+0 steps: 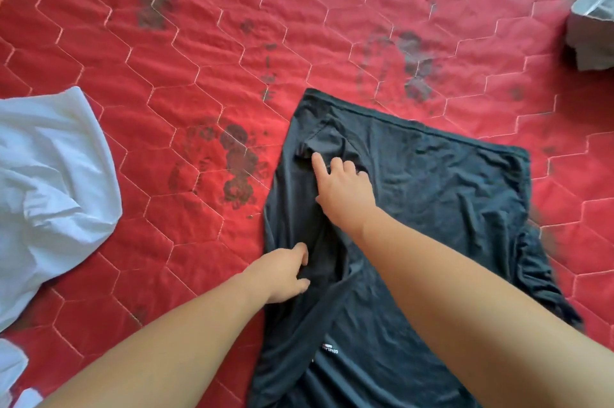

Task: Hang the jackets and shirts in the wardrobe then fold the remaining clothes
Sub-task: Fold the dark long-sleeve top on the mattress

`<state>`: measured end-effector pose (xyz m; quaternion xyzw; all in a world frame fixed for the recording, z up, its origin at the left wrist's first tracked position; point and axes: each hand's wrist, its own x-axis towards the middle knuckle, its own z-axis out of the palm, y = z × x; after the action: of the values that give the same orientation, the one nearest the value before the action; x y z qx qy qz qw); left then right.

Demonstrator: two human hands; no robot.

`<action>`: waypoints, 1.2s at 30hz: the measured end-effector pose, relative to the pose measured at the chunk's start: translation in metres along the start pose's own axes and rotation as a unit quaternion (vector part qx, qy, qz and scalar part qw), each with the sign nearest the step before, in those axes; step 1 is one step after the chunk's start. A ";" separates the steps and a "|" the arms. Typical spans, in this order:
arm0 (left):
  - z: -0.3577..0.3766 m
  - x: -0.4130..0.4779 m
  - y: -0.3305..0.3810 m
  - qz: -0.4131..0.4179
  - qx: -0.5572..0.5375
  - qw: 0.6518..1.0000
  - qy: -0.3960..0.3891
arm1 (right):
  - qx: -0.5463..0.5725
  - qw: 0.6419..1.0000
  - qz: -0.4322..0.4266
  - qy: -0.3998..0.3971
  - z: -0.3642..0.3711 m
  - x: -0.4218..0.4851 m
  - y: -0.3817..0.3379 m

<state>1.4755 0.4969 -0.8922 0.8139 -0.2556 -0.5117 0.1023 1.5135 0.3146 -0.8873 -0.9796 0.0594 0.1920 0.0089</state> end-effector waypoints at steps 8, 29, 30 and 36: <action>-0.007 0.001 -0.018 -0.049 -0.035 0.997 -0.043 | 0.371 0.897 0.224 0.091 -0.028 0.018 0.018; -0.033 0.008 -0.023 -0.079 -0.069 0.991 -0.081 | 0.023 0.998 -0.033 0.051 -0.018 0.029 0.068; -0.035 0.009 -0.024 -0.068 -0.089 0.991 -0.073 | 0.037 0.997 -0.024 0.064 -0.020 0.028 0.071; -0.030 0.010 -0.029 -0.060 -0.053 0.995 -0.051 | 0.516 0.780 0.305 0.178 -0.042 0.057 0.086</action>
<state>1.5150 0.5136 -0.8990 0.7937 -0.1842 -0.5709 0.1011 1.5720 0.2213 -0.8693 -0.7758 0.4462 -0.0520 0.4431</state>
